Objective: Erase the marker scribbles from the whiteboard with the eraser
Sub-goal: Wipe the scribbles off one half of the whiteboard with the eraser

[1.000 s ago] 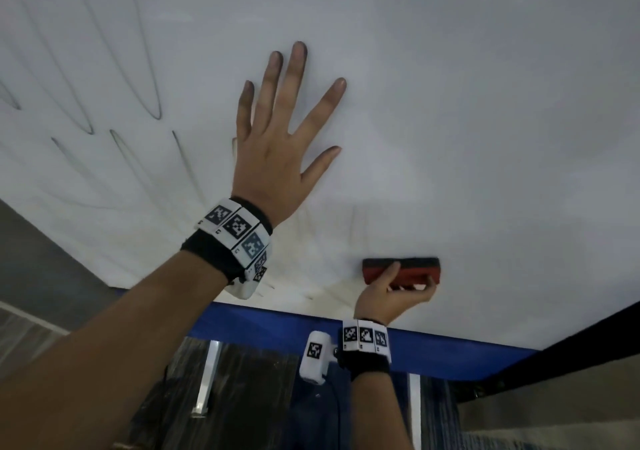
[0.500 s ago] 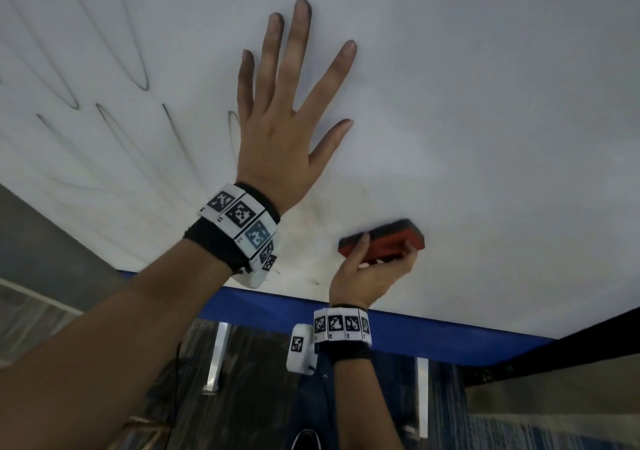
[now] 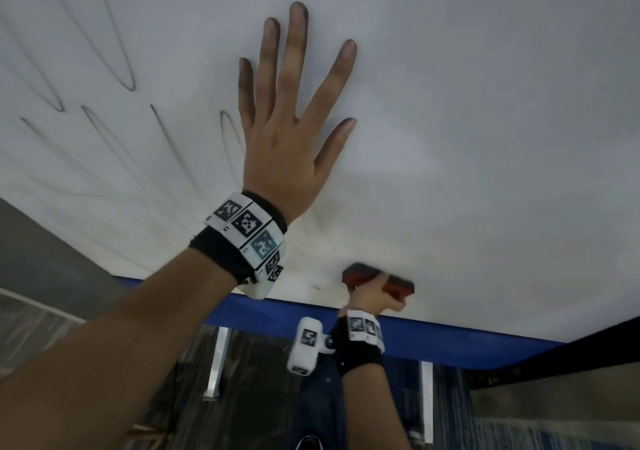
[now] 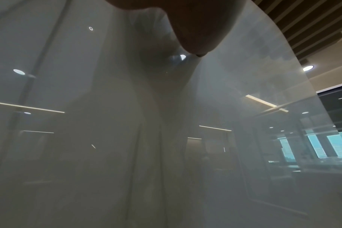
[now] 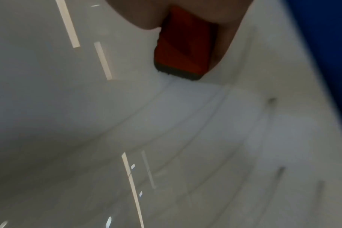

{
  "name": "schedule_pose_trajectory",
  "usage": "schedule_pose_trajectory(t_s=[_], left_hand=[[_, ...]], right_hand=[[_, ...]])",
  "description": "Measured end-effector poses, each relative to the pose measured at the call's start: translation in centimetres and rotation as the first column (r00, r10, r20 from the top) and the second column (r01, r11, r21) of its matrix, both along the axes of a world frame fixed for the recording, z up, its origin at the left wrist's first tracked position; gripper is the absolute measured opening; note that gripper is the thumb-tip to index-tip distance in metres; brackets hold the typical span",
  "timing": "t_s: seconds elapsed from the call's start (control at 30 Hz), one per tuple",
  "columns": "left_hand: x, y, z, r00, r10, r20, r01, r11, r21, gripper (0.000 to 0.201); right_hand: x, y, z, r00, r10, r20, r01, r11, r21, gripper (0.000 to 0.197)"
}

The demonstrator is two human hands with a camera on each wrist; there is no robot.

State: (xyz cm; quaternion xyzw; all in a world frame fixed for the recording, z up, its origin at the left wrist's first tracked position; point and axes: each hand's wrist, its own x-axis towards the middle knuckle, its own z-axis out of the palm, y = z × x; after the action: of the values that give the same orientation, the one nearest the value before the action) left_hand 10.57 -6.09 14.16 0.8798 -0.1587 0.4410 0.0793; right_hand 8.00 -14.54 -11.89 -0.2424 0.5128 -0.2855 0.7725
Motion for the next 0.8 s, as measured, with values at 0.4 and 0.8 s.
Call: schedule_pose_trajectory(t_s=[0.4,0.8], left_hand=[[0.1,1.0,0.0,0.998,-0.002,0.06,-0.002,0.997,0.074,0.055],[0.7,1.3,-0.5,0.996,-0.015,0.087,0.006,0.995,0.103,0.057]], right_hand=[[-1.8,2.3,8.2,0.945,0.324,0.041,-0.17,0.596,-0.784,0.067],[-0.5,-0.3,-3.5,0.83,0.508,0.23,-0.534,0.605,0.59,0.028]])
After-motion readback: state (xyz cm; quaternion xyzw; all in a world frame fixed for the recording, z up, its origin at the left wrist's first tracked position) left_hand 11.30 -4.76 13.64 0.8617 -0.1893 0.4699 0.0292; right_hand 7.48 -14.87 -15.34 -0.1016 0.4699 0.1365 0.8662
